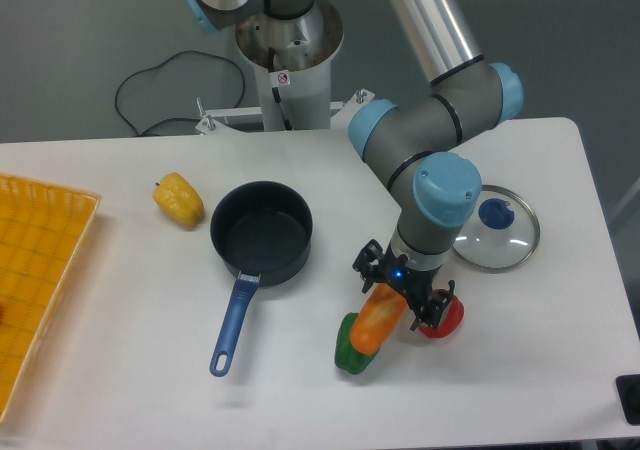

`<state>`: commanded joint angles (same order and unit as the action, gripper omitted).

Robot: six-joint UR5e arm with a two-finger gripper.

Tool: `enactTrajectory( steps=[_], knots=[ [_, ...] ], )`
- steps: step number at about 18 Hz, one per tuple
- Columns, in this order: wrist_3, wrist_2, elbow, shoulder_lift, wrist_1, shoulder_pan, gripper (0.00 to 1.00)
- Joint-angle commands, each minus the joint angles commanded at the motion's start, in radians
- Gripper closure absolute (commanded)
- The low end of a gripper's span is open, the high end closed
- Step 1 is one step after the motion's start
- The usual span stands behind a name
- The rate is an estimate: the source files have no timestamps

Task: Pick up the long bread
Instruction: 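Close the gripper on the baguette and begin lifting it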

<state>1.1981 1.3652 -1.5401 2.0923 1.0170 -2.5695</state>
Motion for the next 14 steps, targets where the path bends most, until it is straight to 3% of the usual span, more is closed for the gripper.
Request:
enactTrajectory(
  steps=[14],
  knots=[
    [-0.017,0.003,0.002,0.012,-0.011,0.012,0.09]
  ],
)
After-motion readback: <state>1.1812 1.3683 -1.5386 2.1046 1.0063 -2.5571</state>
